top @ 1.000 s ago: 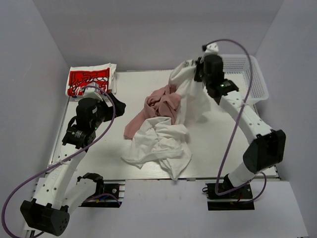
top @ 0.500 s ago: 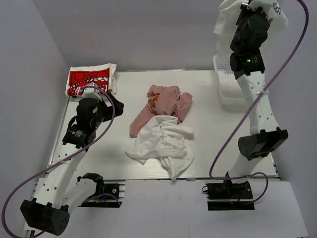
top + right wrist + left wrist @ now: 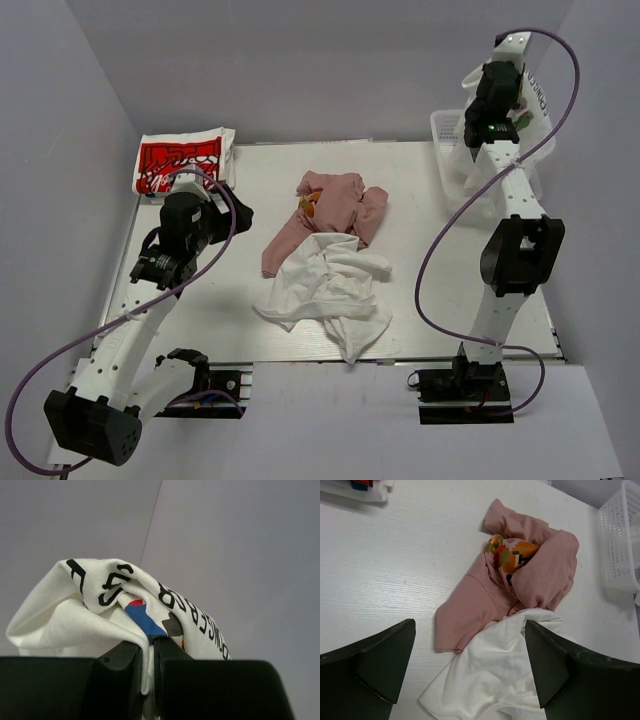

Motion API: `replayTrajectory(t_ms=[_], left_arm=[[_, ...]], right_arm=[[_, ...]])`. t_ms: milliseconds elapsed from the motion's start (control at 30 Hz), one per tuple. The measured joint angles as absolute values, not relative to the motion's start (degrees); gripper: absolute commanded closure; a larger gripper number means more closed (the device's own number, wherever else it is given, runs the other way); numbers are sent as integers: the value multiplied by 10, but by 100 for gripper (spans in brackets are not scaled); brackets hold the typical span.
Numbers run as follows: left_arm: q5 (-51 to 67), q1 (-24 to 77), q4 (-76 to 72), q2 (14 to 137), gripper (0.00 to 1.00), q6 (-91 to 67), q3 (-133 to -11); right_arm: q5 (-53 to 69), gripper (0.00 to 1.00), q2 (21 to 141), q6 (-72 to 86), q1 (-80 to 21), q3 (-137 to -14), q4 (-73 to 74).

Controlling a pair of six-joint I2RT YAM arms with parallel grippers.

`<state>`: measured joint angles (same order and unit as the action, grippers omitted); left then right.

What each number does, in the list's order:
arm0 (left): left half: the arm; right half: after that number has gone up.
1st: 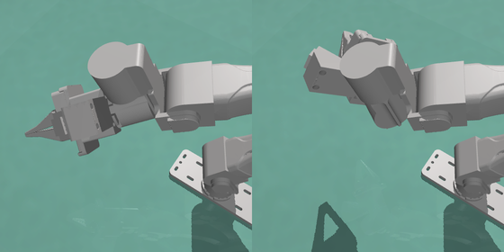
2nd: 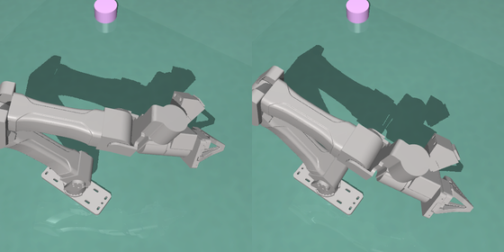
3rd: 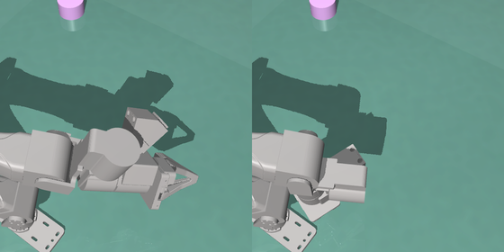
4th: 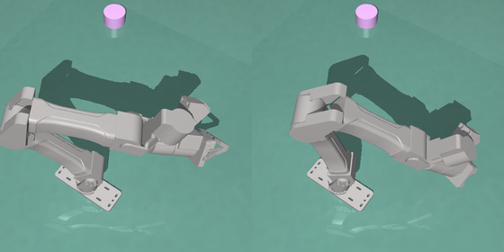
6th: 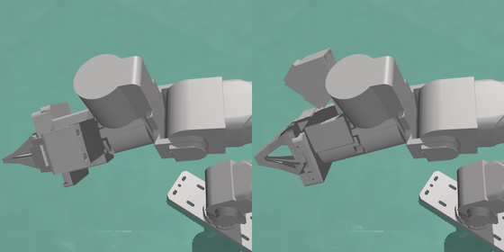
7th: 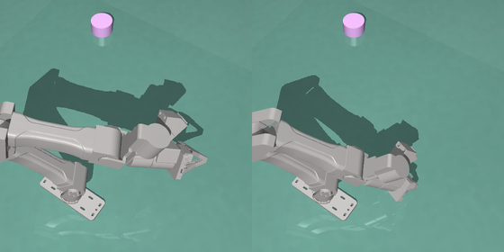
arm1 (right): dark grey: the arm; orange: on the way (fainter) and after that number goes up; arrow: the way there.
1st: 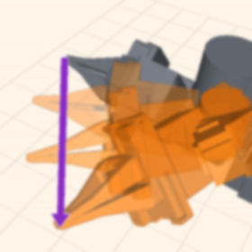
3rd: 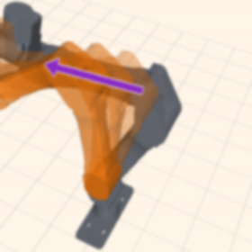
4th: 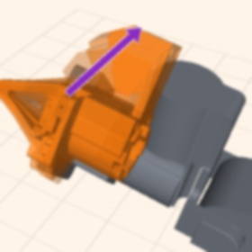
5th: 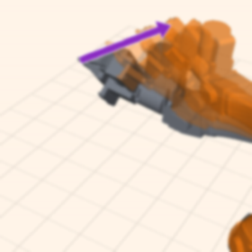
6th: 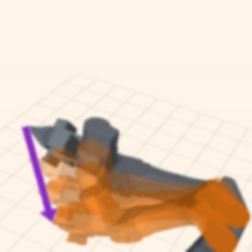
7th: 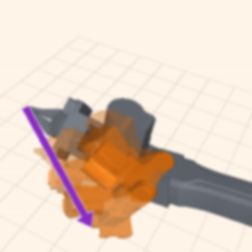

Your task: Fold and stack the t-shirts

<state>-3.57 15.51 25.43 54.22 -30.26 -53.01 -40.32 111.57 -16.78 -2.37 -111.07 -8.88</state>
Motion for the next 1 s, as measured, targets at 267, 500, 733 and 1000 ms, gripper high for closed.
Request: replayTrajectory(t_ms=[267, 500, 733, 1000], left_arm=[[-12, 155, 253, 560, 0, -303, -531], [7, 155, 254, 561, 0, -311, -531], [9, 155, 265, 556, 0, -326, -529], [9, 155, 289, 515, 0, -348, -509]], right_arm=[[-346, 56, 1192, -72, 5, -1052, 10], [-248, 10, 1233, -27, 17, -1072, 157], [-107, 10, 1020, -16, -28, -949, 152], [-4, 10, 783, 42, -270, -778, 67]])
